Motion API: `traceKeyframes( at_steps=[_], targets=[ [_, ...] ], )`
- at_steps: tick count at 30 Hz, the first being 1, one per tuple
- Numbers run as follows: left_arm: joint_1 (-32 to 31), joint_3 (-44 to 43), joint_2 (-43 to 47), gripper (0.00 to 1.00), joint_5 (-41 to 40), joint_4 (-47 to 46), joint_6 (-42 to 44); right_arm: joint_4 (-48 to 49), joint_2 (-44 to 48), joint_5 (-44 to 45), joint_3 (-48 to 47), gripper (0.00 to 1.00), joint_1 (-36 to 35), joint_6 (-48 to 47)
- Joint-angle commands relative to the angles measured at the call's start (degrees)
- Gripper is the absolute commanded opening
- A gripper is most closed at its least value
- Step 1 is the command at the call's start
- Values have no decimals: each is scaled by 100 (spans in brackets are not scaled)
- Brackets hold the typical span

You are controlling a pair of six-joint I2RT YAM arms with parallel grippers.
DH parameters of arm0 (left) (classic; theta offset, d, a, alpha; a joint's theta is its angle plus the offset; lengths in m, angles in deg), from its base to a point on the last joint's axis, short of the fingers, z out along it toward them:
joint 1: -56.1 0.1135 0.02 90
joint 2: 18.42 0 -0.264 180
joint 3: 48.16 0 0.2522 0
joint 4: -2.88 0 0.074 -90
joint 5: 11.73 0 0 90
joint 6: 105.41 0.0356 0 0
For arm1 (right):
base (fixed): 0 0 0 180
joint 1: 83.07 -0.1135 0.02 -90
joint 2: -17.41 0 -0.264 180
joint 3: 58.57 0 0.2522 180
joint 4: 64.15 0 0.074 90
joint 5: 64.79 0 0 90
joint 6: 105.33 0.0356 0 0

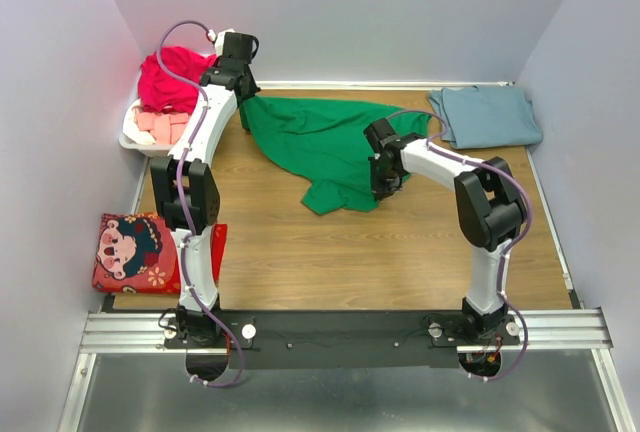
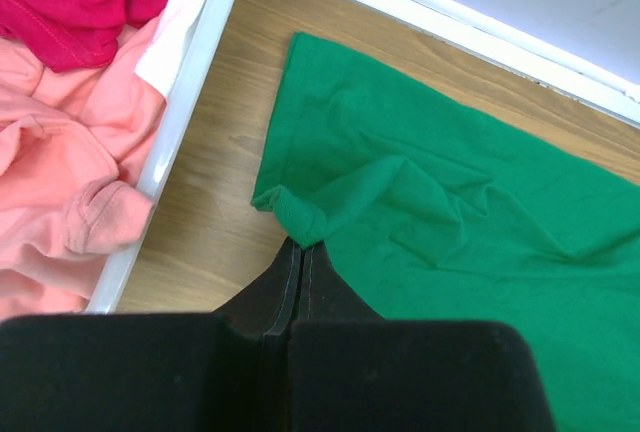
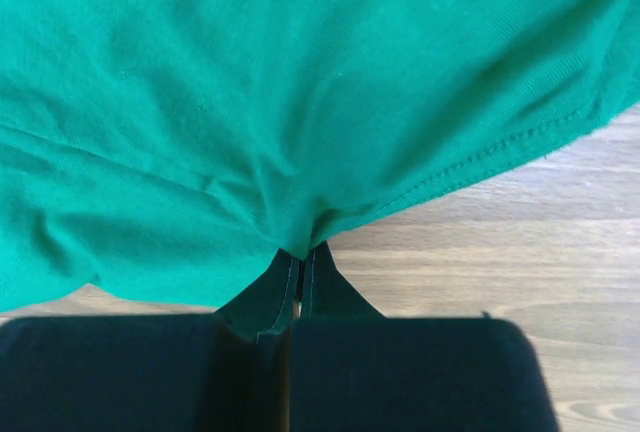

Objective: Fold and stack the t-shirts
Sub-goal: Flatten the tshirt out

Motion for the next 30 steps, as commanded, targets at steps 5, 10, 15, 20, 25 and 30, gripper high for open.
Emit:
traceKeyframes(
  at_steps=[5, 10, 15, 20, 25, 30],
  targets=[
    [47, -53, 409, 0, -596, 234, 122, -314, 1182, 359, -140, 1, -38, -206],
    [73, -45, 787, 0, -904, 323, 183, -332, 1886, 376, -237, 1, -47, -567],
    [82, -237, 1243, 0, -1290, 498, 245, -332, 2440, 535, -439, 1, -38, -734],
    [82, -387, 1657, 0, -1572, 648, 315, -297, 3037, 973, -562, 1, -38, -804],
    [82, -527, 2009, 0, -1537, 744, 526, 98, 3636, 1553, -483, 1, -38, -945],
    [82, -581, 2351, 0, -1546, 929, 737, 318, 4128, 1906, -702, 1, -38, -1068]
  ],
)
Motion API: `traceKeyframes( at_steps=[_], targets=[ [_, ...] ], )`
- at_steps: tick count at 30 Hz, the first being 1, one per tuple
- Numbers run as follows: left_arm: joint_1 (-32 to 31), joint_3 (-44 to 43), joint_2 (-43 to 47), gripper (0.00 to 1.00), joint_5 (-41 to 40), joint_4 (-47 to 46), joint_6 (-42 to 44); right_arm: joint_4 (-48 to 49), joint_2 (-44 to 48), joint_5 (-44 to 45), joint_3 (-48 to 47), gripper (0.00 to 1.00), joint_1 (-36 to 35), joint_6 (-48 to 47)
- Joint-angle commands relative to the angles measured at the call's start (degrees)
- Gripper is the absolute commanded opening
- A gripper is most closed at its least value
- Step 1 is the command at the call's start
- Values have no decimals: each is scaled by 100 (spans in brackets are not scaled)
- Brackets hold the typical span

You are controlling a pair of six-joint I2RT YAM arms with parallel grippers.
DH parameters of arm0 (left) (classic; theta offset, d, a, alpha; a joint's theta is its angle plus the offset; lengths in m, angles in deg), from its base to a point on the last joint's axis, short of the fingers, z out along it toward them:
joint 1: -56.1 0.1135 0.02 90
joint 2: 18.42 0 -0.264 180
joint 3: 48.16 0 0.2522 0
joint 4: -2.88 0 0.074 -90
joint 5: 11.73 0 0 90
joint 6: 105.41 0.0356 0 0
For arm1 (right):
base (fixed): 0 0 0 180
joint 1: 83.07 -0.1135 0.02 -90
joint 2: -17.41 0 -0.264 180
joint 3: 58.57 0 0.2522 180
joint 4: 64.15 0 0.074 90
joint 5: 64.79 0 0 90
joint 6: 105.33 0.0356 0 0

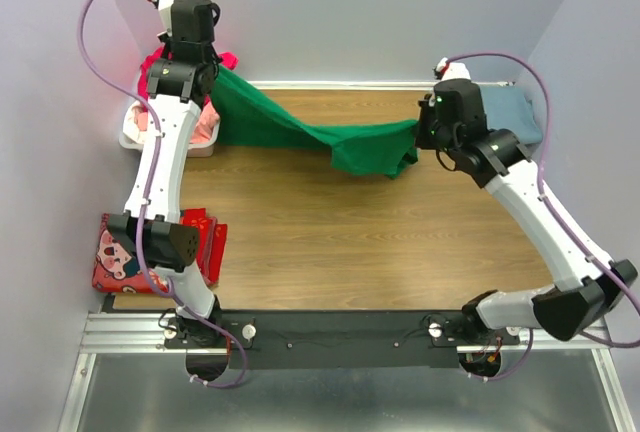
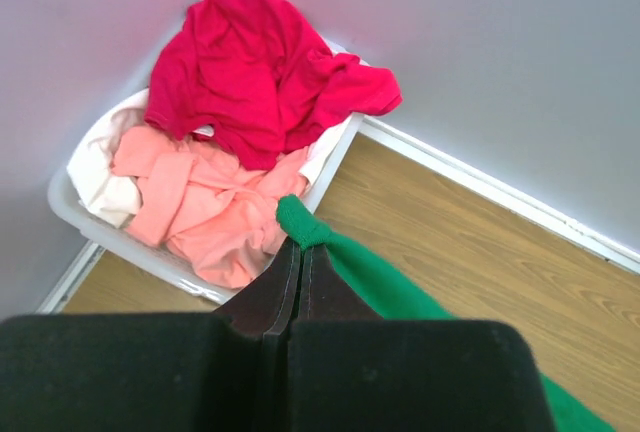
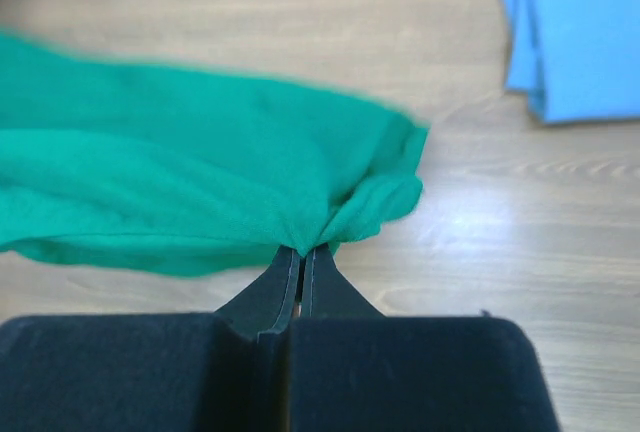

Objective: Fold and stack the t-shirts
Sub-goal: Flatten the tshirt out

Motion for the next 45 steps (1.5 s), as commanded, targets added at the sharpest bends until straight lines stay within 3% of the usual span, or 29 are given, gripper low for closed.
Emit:
traceKeyframes(
  at_steps=[1, 7, 10, 18, 25, 31, 39, 43, 44, 45],
  targets=[
    [31, -161, 431, 0, -234, 204, 348, 375, 502, 723, -366, 1, -38, -259],
    [31, -56, 967, 0, 29, -16, 515, 551, 722, 786, -797, 1, -38, -312],
    [31, 154, 880, 0, 599, -420, 638, 832, 626, 829, -780, 1, -38, -408],
    [23, -258, -930, 0, 1540, -314, 182, 991, -1400, 1919, -657, 1, 41, -226],
    [23, -72, -2062, 0, 1446, -1053, -126, 1491, -2843, 831, -665, 1, 937, 303],
    [31, -679, -2837, 0, 839, -1273, -433, 1667, -4013, 417, -1717, 1, 1359, 127],
    [31, -539, -2724, 0, 399, -1827, -539, 1852, -5427, -356, -3134, 1, 1553, -127],
    [31, -556, -2794, 0, 547, -2003, -381, 1861, -5876, -585, -3750, 1, 1579, -145],
    [31, -652, -2855, 0, 591, -1985, -355, 1861, -5939, -690, -3811, 2, 1588, -154],
    [31, -705, -2917, 0, 618, -1976, -337, 1852, -5974, -708, -3908, 12, 1597, -137]
  ],
)
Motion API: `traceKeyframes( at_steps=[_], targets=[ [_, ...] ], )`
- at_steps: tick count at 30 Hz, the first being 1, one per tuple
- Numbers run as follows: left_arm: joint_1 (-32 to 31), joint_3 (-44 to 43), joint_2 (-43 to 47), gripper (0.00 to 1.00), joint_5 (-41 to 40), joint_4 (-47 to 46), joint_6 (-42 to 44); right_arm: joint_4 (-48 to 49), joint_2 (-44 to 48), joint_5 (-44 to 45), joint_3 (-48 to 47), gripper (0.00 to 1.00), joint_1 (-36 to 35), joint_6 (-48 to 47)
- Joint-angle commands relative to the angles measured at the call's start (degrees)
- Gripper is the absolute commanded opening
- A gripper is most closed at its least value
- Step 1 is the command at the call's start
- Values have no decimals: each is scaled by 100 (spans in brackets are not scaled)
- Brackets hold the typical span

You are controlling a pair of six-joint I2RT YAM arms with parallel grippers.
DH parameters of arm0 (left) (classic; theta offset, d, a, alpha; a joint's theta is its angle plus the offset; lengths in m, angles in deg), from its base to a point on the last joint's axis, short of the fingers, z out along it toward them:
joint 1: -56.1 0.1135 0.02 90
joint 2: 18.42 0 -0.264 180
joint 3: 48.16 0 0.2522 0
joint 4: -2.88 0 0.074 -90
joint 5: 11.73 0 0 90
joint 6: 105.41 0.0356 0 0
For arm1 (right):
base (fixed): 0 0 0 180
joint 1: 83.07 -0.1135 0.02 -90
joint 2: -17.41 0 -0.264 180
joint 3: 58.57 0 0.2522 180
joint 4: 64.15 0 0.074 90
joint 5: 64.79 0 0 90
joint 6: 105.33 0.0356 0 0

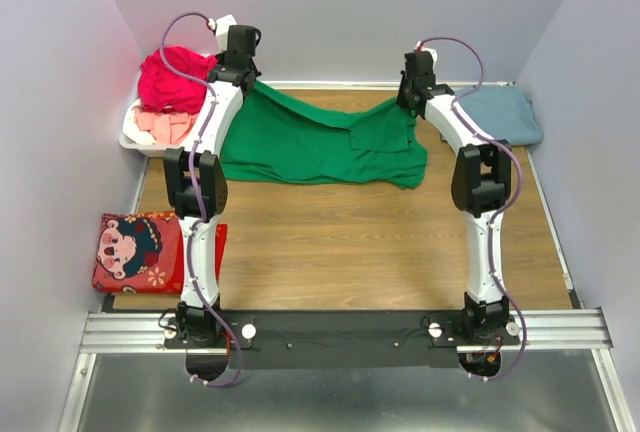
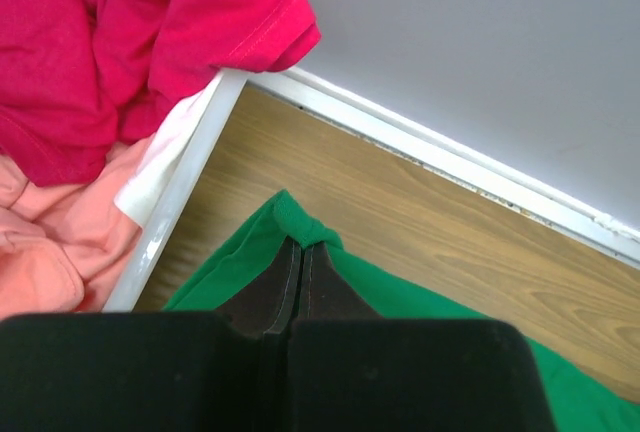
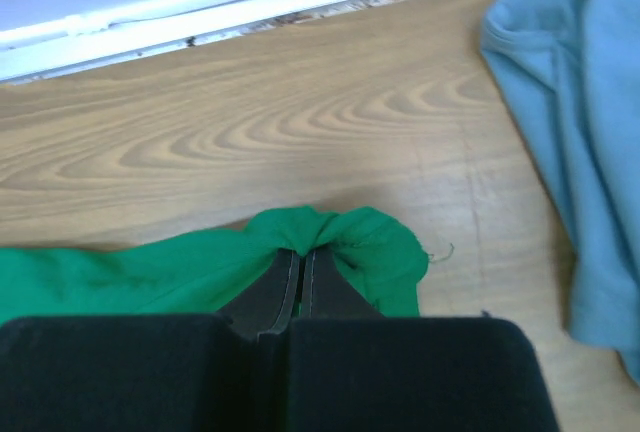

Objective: Fold and stack the t-shirts
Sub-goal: Flatten the tshirt out

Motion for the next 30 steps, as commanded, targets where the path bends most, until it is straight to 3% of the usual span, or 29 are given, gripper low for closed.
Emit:
traceKeyframes(
  at_steps=[1, 4, 8, 12, 21, 30],
  targets=[
    [27, -238, -82, 0, -64, -306, 85, 138, -344, -409, -495, 39, 51, -86],
    [27, -370, -223, 0, -63, -236, 50, 130, -257, -199, -373, 70, 60, -69],
    [27, -397, -303, 0, -99, -297, 76, 121, 120, 92, -65, 73, 60, -25],
    [27, -493, -399, 0, -81, -289, 129, 60, 480, -127, 445, 71, 69, 89],
    [27, -441, -443, 0, 33, -262, 120, -116, 1229, -523, 2000, 47, 60, 915],
    [27, -405, -452, 0, 86, -254, 120, -239, 1141, -726, 2318, 41, 69, 1267]
  ],
)
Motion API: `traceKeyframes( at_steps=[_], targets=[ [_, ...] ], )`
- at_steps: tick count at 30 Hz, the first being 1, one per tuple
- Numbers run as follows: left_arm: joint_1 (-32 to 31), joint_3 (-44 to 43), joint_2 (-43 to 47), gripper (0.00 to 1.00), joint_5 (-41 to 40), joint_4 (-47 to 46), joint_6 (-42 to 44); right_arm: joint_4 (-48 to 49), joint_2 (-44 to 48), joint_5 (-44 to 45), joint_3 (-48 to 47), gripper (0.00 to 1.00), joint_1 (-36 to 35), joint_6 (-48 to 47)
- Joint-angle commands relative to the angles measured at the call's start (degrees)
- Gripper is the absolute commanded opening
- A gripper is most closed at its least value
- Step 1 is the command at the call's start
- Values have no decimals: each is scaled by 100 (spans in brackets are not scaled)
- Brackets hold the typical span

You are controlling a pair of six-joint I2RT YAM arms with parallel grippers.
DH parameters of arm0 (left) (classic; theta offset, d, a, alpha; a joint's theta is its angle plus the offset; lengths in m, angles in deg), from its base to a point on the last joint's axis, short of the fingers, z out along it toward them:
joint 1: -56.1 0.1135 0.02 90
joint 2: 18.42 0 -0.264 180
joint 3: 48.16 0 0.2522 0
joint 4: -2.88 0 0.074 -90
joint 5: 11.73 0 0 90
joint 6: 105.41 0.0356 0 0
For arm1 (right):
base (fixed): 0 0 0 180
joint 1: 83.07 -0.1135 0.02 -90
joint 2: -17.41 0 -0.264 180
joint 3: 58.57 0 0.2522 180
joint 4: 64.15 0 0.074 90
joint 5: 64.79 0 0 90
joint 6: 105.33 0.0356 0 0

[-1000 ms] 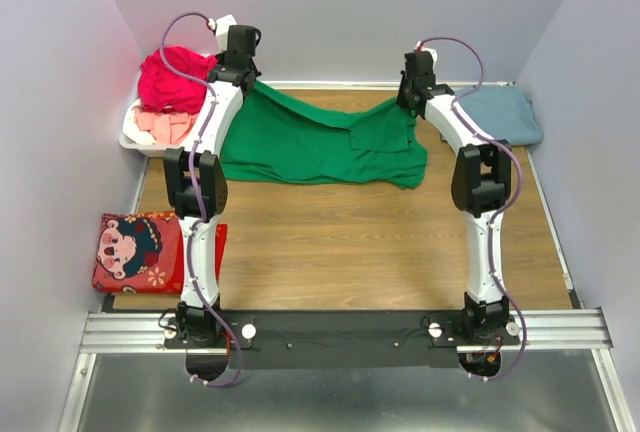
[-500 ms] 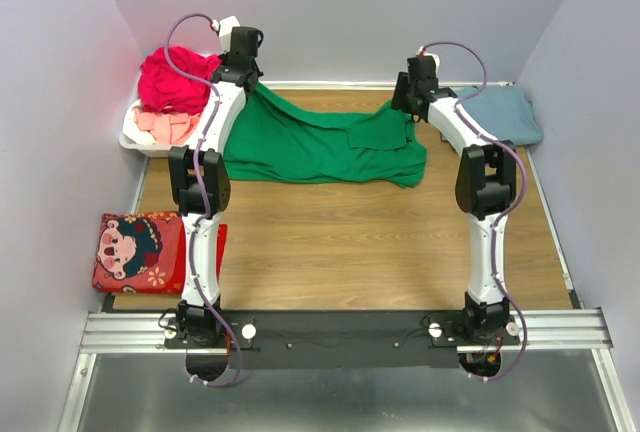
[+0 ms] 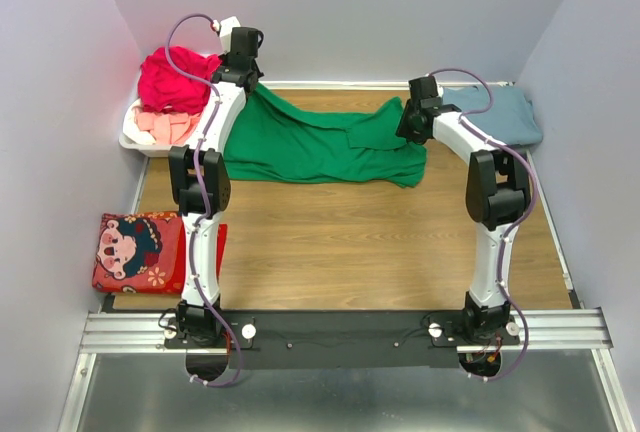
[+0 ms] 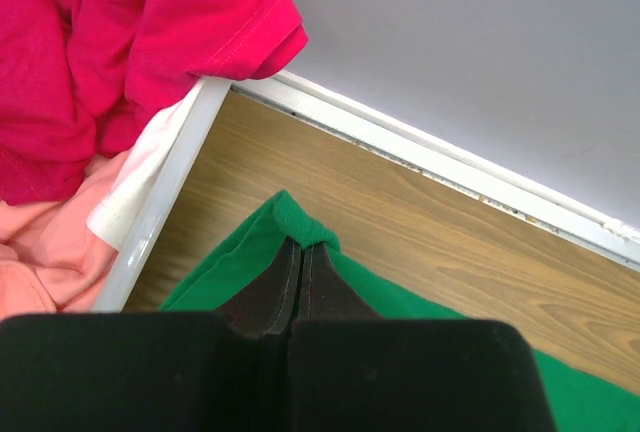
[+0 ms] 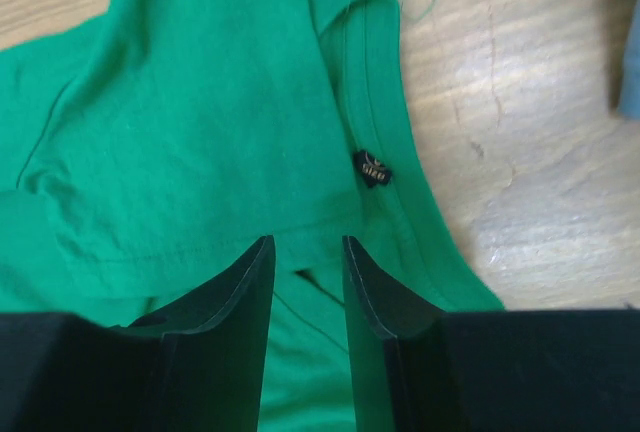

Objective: Fold and stack the t-shirts
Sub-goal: Flatten the tshirt out

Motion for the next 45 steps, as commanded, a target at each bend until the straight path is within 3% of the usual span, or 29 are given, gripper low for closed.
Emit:
traceKeyframes(
  at_steps=[1, 27, 37, 42, 45],
  targets=[
    [29, -95, -65, 0, 53, -112, 17, -154, 7, -96, 115, 40, 23, 321],
    [29, -7, -83, 0, 114, -68, 52, -453, -722, 273, -429, 44, 76, 277],
    [56, 37, -13, 0, 0, 73, 105, -462, -873, 581, -835, 11, 102, 137],
    [73, -16, 14, 0, -26, 108, 123, -471, -539, 765, -703, 10, 102, 22],
    [82, -33, 40, 0, -26, 99, 140, -471, -503, 765, -650, 21, 102, -57]
  ],
)
